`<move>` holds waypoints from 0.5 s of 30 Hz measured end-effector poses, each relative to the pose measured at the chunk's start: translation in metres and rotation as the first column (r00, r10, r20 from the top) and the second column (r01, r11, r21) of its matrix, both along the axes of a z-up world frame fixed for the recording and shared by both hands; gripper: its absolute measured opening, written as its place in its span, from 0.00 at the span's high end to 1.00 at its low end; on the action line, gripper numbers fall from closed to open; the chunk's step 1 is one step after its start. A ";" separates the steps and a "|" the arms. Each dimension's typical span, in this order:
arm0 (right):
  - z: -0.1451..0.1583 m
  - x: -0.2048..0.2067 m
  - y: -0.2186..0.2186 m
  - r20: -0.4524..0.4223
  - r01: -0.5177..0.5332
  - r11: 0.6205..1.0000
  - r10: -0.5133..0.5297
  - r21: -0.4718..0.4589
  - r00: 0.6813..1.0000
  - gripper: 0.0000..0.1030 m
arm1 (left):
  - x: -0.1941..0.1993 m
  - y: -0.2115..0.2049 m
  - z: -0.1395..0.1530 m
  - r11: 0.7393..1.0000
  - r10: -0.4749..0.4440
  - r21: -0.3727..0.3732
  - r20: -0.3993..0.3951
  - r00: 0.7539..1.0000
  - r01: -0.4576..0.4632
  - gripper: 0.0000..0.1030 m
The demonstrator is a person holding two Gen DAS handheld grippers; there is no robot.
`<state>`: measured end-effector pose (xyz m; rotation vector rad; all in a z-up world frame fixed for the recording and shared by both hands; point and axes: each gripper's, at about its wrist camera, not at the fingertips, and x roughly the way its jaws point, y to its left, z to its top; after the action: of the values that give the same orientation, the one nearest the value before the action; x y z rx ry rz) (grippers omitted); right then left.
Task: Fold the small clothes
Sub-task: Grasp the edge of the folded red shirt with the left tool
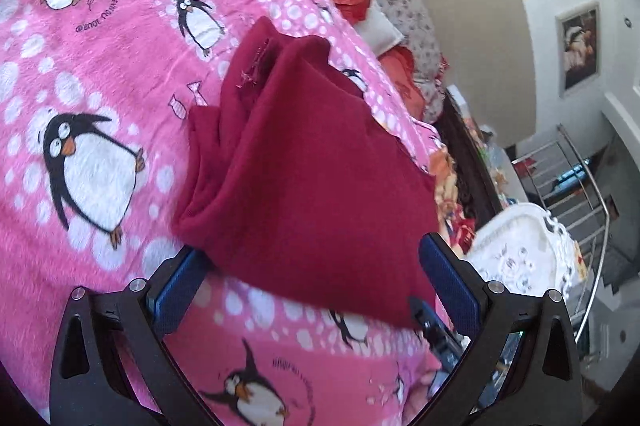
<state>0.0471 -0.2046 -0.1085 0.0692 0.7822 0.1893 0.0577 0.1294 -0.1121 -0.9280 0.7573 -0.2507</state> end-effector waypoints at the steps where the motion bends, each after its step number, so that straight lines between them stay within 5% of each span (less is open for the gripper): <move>1: 0.000 0.000 0.001 -0.001 -0.001 1.000 0.001 -0.004 1.000 0.25 | 0.002 0.002 0.002 1.000 0.010 -0.014 -0.004 1.000 -0.010 0.01; 10: 0.000 0.000 0.001 -0.002 -0.003 1.000 0.003 -0.006 1.000 0.24 | 0.012 -0.004 0.001 0.999 -0.032 -0.008 -0.149 0.988 0.031 0.01; 13: 0.000 0.000 0.002 -0.002 -0.002 1.000 0.002 -0.009 1.000 0.24 | 0.025 0.000 0.006 1.000 -0.008 -0.011 -0.090 0.996 0.007 0.01; 15: 0.000 0.000 0.002 -0.002 -0.002 1.000 0.002 -0.007 1.000 0.24 | 0.024 0.003 0.015 0.998 -0.014 -0.053 0.038 0.999 0.016 0.01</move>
<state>0.0470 -0.2028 -0.1085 0.0615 0.7846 0.1880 0.0812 0.1328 -0.0973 -0.9659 0.7261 -0.3023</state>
